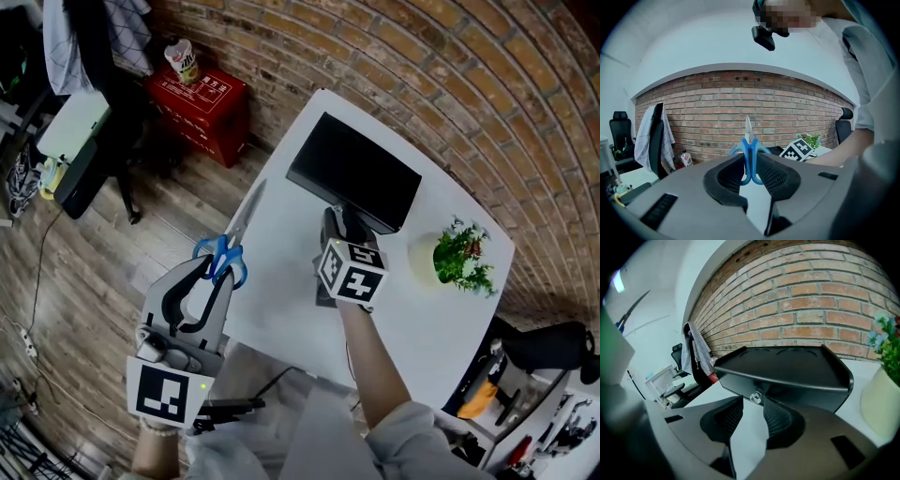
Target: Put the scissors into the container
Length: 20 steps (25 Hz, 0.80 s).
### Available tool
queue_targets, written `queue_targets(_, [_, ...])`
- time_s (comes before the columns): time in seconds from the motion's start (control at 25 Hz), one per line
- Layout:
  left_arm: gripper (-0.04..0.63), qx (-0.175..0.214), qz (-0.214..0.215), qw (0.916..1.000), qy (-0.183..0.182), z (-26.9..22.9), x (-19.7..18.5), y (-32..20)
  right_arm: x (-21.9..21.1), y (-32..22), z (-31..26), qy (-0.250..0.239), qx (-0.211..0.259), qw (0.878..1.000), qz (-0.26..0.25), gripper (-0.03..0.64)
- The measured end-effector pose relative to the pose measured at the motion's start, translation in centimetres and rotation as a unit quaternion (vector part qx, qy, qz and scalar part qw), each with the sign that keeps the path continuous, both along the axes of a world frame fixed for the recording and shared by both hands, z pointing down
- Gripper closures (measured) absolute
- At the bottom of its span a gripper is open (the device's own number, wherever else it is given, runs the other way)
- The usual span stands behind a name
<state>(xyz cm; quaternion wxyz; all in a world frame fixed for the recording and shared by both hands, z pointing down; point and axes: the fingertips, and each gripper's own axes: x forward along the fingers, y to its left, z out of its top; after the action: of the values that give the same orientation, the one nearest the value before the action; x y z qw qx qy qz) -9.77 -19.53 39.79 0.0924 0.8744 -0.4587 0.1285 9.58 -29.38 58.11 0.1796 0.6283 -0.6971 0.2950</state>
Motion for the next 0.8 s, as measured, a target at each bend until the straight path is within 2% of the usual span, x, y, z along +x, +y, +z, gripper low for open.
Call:
queue_targets(0.2, [0.499,0.001,-0.001,1.0,0.001,0.13,-0.13,-0.04,0.38,-0.38,0.62,0.012,-0.012,1.0,0.022,0.5])
queue_targets(0.32, [0.499,-0.001,-0.003,1.0,0.002,0.03,-0.35,-0.01,0.46,-0.42,0.8,0.014,-0.019,0.999,0.033,0.529])
queue_targets(0.8, [0.499,-0.004,-0.002,1.0,0.004,0.02,-0.86,0.23,0.14,-0.21,0.64,0.019,-0.02,0.999,0.039,0.534])
